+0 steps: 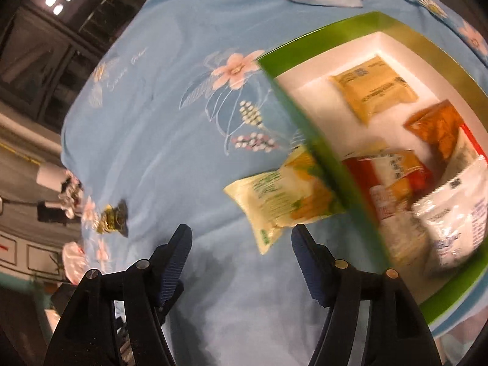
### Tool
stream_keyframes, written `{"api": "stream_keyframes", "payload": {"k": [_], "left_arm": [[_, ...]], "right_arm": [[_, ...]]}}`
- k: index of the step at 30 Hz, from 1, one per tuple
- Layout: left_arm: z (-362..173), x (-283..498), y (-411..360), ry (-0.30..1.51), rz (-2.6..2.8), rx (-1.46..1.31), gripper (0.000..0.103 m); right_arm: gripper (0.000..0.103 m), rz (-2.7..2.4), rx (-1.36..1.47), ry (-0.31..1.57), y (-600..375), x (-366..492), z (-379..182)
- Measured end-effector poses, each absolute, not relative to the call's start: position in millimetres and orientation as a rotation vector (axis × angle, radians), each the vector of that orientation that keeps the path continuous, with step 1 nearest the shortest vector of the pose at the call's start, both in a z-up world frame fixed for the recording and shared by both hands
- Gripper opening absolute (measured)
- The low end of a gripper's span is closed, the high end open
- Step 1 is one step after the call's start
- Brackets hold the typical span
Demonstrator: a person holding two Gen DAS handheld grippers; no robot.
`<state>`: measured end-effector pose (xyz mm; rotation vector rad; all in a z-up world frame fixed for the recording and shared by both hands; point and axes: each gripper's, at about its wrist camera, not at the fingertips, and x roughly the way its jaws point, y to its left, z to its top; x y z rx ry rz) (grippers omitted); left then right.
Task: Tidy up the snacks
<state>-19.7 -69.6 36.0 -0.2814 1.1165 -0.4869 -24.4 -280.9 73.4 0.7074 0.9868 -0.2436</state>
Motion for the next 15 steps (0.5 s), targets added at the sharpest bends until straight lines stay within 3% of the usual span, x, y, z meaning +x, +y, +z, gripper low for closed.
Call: {"api": "stream_keyframes", "payload": {"k": [7,11,13,15], "left_arm": [[29,-29,-36,1.11,-0.483,-0.276,0.093],[32,-31,-32,1.109,-0.512,-0.266,0.093],[29,-33,-31,1.106,-0.5,-0.244,0.093],[29,-35,-29,1.094,-0.523,-0.232,0.093]], "right_arm": [[0.069,-0.449,0.182,1.044,-232,27,62],[0.069,-0.514,0.132,1.155,-235,44,25],[0.069,-0.628,-0.017,1.116,-235,53,16],[0.066,-0.599,0.016,1.076,-241,51,15]]}}
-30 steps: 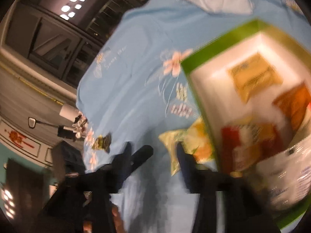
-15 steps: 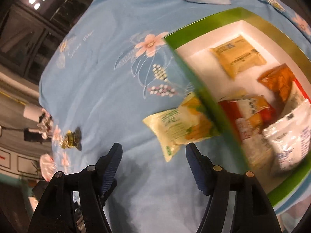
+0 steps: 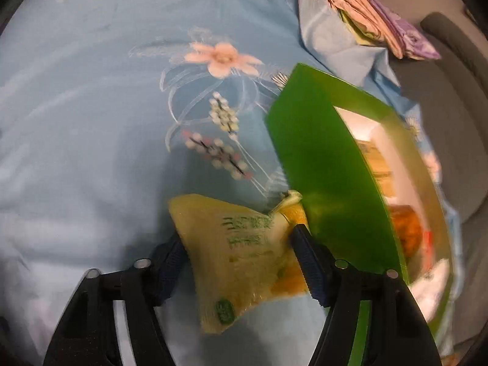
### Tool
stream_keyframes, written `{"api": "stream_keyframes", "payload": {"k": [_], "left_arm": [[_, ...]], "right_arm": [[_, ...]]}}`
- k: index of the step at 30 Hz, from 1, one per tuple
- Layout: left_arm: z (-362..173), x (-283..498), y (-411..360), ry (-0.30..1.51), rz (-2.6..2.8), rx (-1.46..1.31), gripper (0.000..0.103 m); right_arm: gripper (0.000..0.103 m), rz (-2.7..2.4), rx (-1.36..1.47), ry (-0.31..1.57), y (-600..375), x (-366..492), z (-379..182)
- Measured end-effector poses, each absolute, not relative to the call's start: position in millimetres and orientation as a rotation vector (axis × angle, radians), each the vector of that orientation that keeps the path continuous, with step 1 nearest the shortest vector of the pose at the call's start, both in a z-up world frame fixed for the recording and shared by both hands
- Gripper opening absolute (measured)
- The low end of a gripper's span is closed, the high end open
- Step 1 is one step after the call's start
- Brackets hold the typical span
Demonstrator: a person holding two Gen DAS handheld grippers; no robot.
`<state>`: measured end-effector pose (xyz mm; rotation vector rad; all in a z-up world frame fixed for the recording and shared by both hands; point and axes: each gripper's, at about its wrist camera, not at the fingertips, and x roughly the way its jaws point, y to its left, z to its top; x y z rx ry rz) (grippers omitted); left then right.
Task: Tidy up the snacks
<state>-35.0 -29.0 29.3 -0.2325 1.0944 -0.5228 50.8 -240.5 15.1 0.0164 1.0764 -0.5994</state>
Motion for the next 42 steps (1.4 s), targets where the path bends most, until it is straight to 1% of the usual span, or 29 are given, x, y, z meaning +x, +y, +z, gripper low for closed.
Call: {"api": "stream_keyframes", "payload": {"k": [1,2,5,8,11,15,16,17,18,20,22,24,26,28,31,34,36,37,38,40,42], "left_arm": [[29,-36,-28,1.095,-0.526,-0.227,0.093],[28,-36,-28,1.095,-0.528,-0.222,0.093],[28,-39,-23,1.09,-0.53,-0.212,0.093],[28,-40,-17,1.095,-0.52,-0.217,0.093],[28,-41,-8,1.106,-0.517,-0.242,0.093],[28,-43,4,1.11,-0.531,-0.282,0.093],[27,-43,6,1.109,-0.541,-0.289,0.093],[28,-43,7,1.109,-0.55,-0.291,0.093],[27,-43,7,1.109,-0.557,-0.292,0.093],[28,-43,8,1.102,-0.559,-0.3,0.094],[27,-41,7,1.094,-0.561,-0.311,0.096],[26,-39,6,1.082,-0.558,-0.325,0.098],[25,-36,4,1.072,-0.566,-0.336,0.102],[24,-31,0,1.055,-0.581,-0.329,0.102],[20,-14,-11,1.065,-0.694,-0.358,0.101],[16,3,0,1.068,-0.716,-0.537,0.101],[11,12,12,1.079,-0.693,-0.675,0.094],[10,15,15,1.087,-0.678,-0.703,0.088],[9,17,17,1.099,-0.661,-0.723,0.083],[11,20,14,1.1,-0.655,-0.71,0.083],[16,17,0,1.087,-0.651,-0.624,0.083]], "right_arm": [[0.061,-0.578,0.024,1.071,-244,49,17],[0.049,-0.576,0.023,1.059,-246,47,19],[0.04,-0.589,0.042,1.033,-244,47,23],[0.034,-0.457,0.146,0.986,-235,45,34],[0.032,-0.24,0.282,0.941,-220,44,49],[0.032,-0.028,0.253,0.959,-167,46,63],[0.033,-0.002,0.259,0.966,-158,46,61],[0.039,0.049,0.281,0.996,-148,49,55],[0.042,0.09,0.305,1.026,-143,51,51],[0.056,0.132,0.372,1.088,-139,55,39],[0.06,0.092,0.413,1.103,-144,57,36],[0.063,0.071,0.451,1.077,-155,55,40],[0.068,0.082,0.504,1.048,-163,50,42],[0.069,0.095,0.568,1.026,-178,49,39],[0.069,0.113,0.656,1.051,-195,50,25],[0.069,0.175,0.739,1.077,-203,50,10],[0.069,0.187,0.74,1.1,-205,50,4],[0.069,0.193,0.736,1.101,-205,50,2],[0.069,0.205,0.74,1.098,-206,49,0],[0.069,0.221,0.746,1.085,-207,46,-1],[0.069,0.234,0.725,1.082,-204,45,0]]}}
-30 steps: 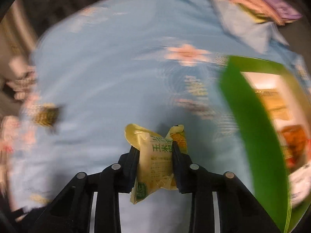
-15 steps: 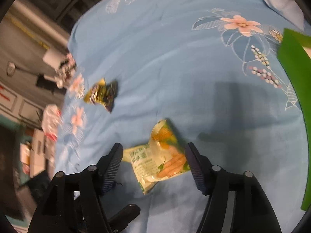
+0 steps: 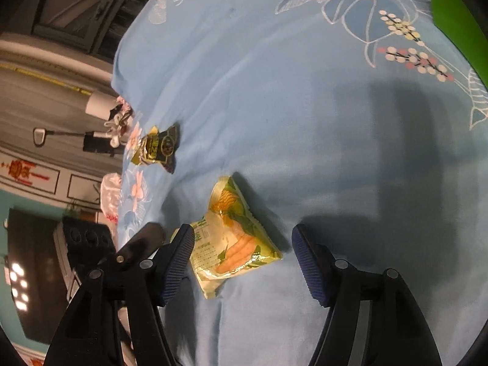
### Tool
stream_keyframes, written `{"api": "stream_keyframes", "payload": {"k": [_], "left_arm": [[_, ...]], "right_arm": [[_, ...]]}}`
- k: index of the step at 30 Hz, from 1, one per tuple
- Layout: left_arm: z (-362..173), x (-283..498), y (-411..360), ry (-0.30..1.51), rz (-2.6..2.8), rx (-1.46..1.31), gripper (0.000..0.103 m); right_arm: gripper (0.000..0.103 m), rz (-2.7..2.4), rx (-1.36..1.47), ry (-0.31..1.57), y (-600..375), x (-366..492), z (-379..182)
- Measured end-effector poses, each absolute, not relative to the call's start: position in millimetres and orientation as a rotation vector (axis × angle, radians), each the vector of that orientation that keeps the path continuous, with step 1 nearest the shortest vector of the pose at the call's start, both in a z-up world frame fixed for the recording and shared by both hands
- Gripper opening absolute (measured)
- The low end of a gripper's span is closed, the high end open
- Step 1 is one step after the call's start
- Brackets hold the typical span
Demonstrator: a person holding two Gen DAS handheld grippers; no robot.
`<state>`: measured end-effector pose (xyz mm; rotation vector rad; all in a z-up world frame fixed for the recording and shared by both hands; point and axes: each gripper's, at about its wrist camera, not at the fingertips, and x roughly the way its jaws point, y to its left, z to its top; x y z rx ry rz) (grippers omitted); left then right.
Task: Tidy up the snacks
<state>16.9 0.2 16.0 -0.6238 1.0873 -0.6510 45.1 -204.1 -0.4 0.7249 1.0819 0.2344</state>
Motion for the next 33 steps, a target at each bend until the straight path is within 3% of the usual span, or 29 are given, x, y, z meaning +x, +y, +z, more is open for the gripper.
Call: {"api": "stream_keyframes", "payload": {"k": [4,6,7,8,9,11,14,26,33], "left_arm": [[18,17,-9,1.06,-0.657,-0.587,0.084],[16,21,-8,1.071,-0.667,-0.59,0.077],[13,24,-11,1.078,-0.664,-0.576,0.063],[10,26,-12,1.089,-0.663,-0.572,0.039],[4,28,-13,1.113,-0.661,-0.569,0.03],[0,28,-11,1.103,-0.656,-0.579,0.027],[2,27,-11,1.096,-0.635,-0.598,0.025],[51,14,-17,1.007,-0.684,-0.584,0.024],[115,4,-115,0.943,-0.809,-0.428,0.023]], "right_arm": [[0.065,0.217,0.632,1.085,-195,46,3],[0.065,0.232,0.587,1.081,-193,45,4],[0.065,0.233,0.557,1.079,-190,44,4],[0.063,0.226,0.524,1.082,-186,44,4],[0.063,0.219,0.498,1.082,-183,44,4],[0.037,0.202,0.435,1.083,-175,44,5],[0.029,0.208,0.42,1.068,-174,42,8],[0.025,0.257,0.505,0.909,-195,23,45],[0.025,0.157,0.651,0.729,-275,-26,91]]}}
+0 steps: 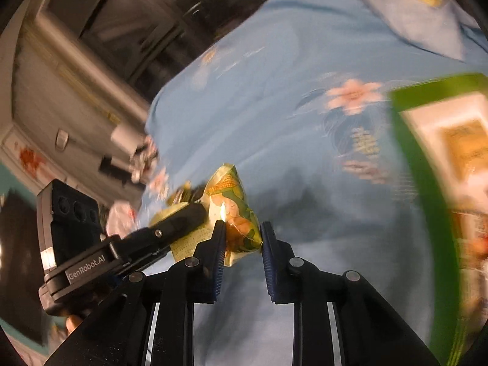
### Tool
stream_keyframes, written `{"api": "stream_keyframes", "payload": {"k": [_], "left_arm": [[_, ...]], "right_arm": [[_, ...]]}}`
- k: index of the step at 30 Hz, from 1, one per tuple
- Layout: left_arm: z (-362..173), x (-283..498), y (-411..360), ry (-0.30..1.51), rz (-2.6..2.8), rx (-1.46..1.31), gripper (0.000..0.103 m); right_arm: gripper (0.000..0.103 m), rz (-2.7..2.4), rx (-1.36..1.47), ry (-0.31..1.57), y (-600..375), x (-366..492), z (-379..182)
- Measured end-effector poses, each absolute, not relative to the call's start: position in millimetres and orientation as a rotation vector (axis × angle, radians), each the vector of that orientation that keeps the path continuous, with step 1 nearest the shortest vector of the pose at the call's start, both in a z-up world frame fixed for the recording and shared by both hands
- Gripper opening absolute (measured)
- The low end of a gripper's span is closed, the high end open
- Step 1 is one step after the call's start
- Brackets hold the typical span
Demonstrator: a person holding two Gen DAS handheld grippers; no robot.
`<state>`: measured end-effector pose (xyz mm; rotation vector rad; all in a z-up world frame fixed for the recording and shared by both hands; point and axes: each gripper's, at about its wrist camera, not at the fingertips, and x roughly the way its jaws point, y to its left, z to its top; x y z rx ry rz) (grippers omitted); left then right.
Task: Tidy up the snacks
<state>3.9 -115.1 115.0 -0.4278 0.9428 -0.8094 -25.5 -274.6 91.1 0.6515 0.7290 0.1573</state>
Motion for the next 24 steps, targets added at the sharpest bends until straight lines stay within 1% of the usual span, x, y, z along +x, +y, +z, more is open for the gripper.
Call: {"api": "stream_keyframes", "payload": {"k": [2,6,9,12,13,14,15,16,17,18,19,20,24], "left_arm": [[118,4,-152,0.961,-0.858,-0.402,0.023],[120,-6,-235,0.988,-0.968,-0.322,0.023],[117,-13,-280,1.01,-1.016,-0.259,0.023],[110,-15,-307,1.031,-1.015,-0.195,0.025],[110,-16,-314,1.035,-1.012,-0.163,0.028],[109,-19,-318,1.031,-1.003,-0.126,0.04],[110,-22,-318,1.01,-0.973,-0.086,0.047],[112,-26,-315,0.985,-0.949,-0.063,0.07],[116,-29,-307,0.939,-0.915,-0.048,0.086],[120,-31,-296,0.889,-0.893,-0.05,0.095],[126,-34,-282,0.831,-0.876,-0.055,0.102],[130,-36,-273,0.798,-0.864,-0.051,0.103],[144,-40,-227,0.703,-0.752,0.029,0.103]], "right_arm": [[0.025,0.079,0.707,0.686,-303,-42,95],[0.025,-0.135,0.727,0.614,-355,-83,106],[0.025,-0.258,0.719,0.596,-380,-102,107],[0.025,-0.32,0.78,0.598,-406,-111,94],[0.025,-0.335,0.802,0.598,-410,-115,92],[0.03,-0.38,0.852,0.605,-418,-120,89],[0.035,-0.42,0.875,0.605,-421,-124,90],[0.045,-0.454,0.872,0.587,-422,-130,94],[0.062,-0.453,0.855,0.557,-420,-134,100],[0.072,-0.445,0.834,0.522,-417,-138,107],[0.087,-0.418,0.815,0.477,-412,-143,114],[0.092,-0.39,0.809,0.457,-408,-142,118],[0.093,-0.26,0.825,0.49,-390,-130,120]]}}
